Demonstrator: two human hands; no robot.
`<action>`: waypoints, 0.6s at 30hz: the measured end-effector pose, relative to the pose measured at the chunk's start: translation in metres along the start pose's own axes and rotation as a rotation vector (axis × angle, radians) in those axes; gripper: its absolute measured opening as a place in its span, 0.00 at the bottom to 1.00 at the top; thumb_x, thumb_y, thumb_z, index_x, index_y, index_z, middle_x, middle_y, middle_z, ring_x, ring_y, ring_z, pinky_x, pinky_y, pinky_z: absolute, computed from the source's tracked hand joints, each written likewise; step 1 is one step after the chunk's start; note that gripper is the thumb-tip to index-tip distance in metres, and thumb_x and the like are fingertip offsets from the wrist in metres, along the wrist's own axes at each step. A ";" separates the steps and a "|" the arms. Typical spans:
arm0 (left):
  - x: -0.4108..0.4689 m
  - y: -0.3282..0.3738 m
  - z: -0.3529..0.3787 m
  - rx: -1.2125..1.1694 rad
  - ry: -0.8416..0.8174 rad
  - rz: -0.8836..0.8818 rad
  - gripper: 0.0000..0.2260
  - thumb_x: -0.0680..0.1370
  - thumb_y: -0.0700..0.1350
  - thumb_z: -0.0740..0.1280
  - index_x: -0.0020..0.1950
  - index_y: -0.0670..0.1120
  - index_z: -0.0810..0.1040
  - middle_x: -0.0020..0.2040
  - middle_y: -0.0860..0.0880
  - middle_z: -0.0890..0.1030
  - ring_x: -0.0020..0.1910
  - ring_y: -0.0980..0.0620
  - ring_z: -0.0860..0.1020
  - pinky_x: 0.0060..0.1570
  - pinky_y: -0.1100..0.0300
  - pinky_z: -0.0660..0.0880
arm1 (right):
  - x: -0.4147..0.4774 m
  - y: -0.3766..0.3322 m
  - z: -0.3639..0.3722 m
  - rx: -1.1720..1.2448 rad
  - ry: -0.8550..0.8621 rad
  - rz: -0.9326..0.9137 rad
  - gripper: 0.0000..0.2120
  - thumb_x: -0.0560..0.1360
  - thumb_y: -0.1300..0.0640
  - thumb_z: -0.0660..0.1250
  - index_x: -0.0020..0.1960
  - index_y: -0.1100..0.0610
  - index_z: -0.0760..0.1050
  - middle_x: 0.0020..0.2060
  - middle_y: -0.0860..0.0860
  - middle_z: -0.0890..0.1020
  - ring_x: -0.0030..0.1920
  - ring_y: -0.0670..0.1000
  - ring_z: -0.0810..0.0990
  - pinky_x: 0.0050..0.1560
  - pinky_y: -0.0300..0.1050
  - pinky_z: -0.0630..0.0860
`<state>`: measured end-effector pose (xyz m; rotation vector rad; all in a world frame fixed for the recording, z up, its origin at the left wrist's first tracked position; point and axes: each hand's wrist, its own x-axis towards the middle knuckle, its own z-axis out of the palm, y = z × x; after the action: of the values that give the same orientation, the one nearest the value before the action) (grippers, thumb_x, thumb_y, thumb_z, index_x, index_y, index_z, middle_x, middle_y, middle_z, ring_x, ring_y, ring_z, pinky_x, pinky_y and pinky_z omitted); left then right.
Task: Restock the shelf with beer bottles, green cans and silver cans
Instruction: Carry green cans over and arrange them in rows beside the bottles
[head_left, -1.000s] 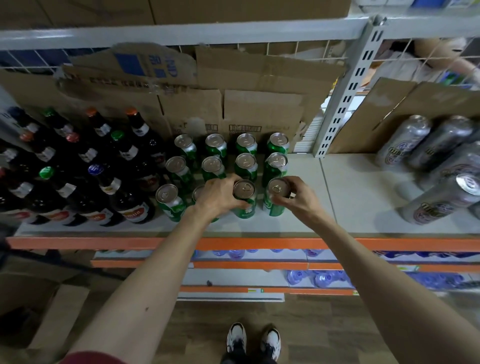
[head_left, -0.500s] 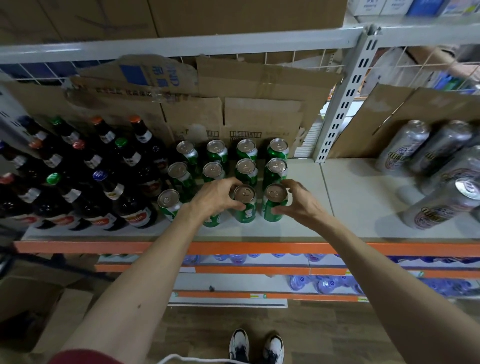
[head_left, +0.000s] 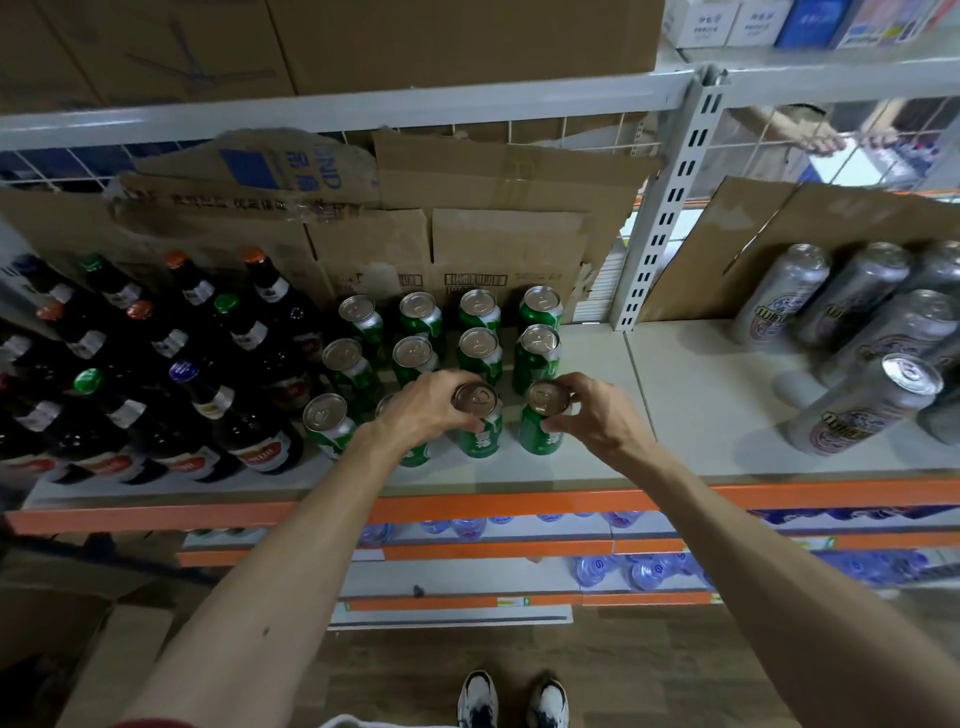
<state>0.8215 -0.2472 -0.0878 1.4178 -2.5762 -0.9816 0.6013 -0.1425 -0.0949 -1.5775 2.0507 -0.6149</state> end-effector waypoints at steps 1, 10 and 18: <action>0.000 0.000 0.000 -0.002 -0.002 0.002 0.29 0.67 0.53 0.78 0.66 0.55 0.75 0.59 0.53 0.82 0.57 0.51 0.79 0.58 0.47 0.76 | -0.001 -0.001 0.000 -0.006 0.003 0.003 0.25 0.68 0.55 0.77 0.63 0.55 0.77 0.55 0.56 0.83 0.54 0.58 0.80 0.51 0.51 0.77; 0.002 -0.004 0.002 -0.012 -0.004 0.016 0.29 0.67 0.52 0.79 0.67 0.53 0.75 0.60 0.53 0.81 0.58 0.52 0.78 0.60 0.49 0.76 | -0.003 -0.005 0.000 -0.090 -0.007 0.047 0.23 0.69 0.54 0.76 0.62 0.55 0.75 0.54 0.56 0.83 0.53 0.58 0.80 0.51 0.52 0.77; 0.002 0.004 -0.002 -0.019 -0.027 0.032 0.36 0.66 0.51 0.80 0.71 0.50 0.71 0.64 0.49 0.78 0.63 0.50 0.76 0.63 0.53 0.73 | -0.012 -0.001 0.003 0.001 -0.002 0.073 0.36 0.70 0.52 0.76 0.72 0.60 0.64 0.65 0.61 0.75 0.63 0.60 0.73 0.60 0.54 0.73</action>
<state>0.8176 -0.2484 -0.0841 1.3633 -2.5924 -1.0251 0.6067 -0.1308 -0.0952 -1.4944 2.0961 -0.5866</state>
